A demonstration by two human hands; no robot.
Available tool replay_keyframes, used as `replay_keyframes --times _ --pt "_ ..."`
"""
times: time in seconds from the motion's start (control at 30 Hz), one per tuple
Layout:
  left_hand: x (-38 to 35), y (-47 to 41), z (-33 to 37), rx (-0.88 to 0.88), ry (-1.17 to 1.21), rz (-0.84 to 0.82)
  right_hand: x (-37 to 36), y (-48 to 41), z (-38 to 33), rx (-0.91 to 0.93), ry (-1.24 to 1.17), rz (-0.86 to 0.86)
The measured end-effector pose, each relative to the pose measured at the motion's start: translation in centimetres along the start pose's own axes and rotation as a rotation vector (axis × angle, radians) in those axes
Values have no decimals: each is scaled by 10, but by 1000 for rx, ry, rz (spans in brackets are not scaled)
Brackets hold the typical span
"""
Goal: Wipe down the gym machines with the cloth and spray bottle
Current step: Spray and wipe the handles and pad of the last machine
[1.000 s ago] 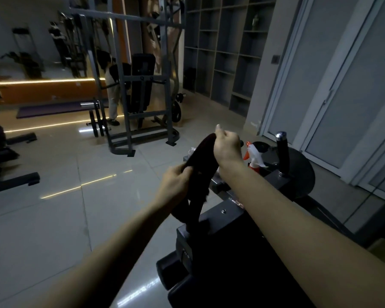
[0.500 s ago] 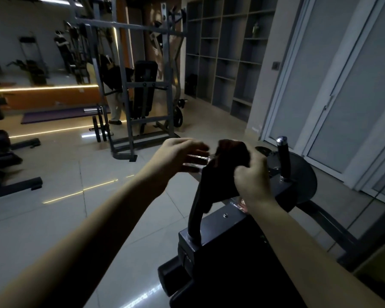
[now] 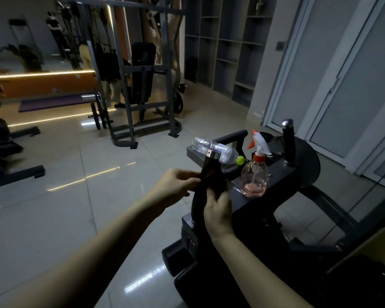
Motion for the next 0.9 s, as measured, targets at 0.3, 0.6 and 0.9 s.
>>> replay_keyframes --times 0.3,0.6,0.9 --pt "-1 5 1 11 68 -39 39 -8 -51 -47 99 -146" --pt "-3 13 2 63 193 -21 -4 33 2 343 547 10" --pt "-1 22 -4 69 150 -17 25 53 -2 493 1037 -167"
Point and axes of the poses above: each hand's wrist, its own y-axis away from the middle knuckle, its own x-axis out of the back of the hand, z = x × y, the point moved 7 cm from there along -y, towards the middle knuckle, and after that the axes turned 13 degrees about -x, right-handed, at the moved point
